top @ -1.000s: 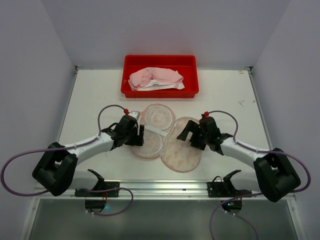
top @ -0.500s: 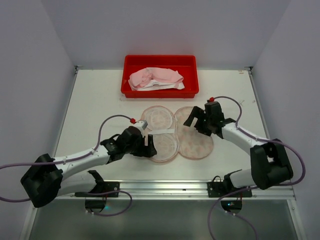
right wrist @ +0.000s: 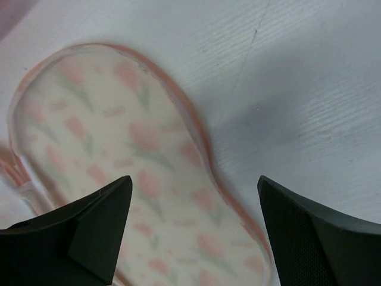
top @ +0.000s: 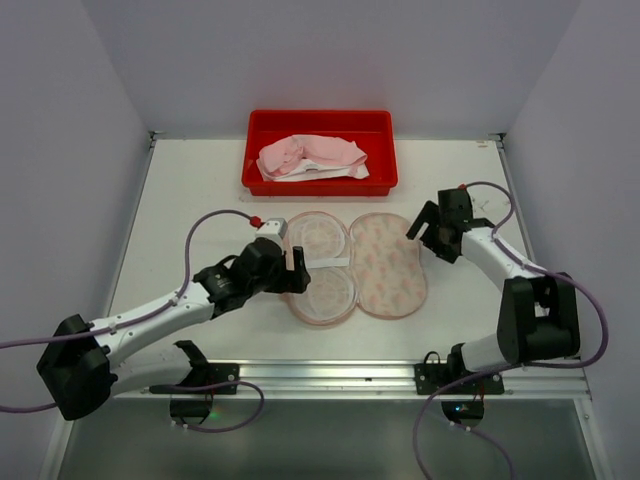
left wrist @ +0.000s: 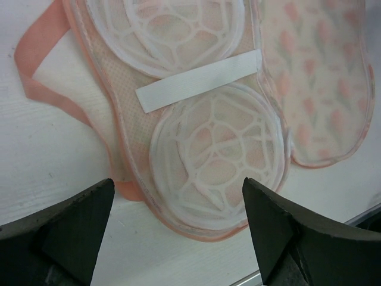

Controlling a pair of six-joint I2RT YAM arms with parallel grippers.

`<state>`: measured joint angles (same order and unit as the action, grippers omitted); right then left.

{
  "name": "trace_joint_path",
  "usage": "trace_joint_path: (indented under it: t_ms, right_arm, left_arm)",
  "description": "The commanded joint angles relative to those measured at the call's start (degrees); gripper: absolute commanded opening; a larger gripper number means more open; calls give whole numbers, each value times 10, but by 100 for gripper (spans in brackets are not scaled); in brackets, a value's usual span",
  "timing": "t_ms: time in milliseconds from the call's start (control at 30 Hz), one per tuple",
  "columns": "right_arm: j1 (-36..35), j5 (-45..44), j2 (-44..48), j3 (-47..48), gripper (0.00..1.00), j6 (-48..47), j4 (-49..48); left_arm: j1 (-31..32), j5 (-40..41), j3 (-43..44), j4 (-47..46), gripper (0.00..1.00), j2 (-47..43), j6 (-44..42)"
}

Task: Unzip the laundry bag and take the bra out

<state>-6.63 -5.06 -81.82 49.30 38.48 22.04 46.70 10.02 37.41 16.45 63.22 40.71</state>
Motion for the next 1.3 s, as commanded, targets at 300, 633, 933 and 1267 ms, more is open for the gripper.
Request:
trace_joint_path:
  t_ms: [300,633,933,1267]
  right_arm:
    - [0,66,-94,58,85,-8,39]
    - [-16,116,-138,83,87,7,60]
    - [-63,91,-157,110,82,14,82]
    - [-125,51,-177,133,57,22,128]
  left_arm:
    - [-28,54,45,14,92,63,-66]
    - [-32,63,36,6,92,70,-81]
    - [-47,71,23,12,92,59,-87]
    - [-62,74,14,26,92,32,-91]
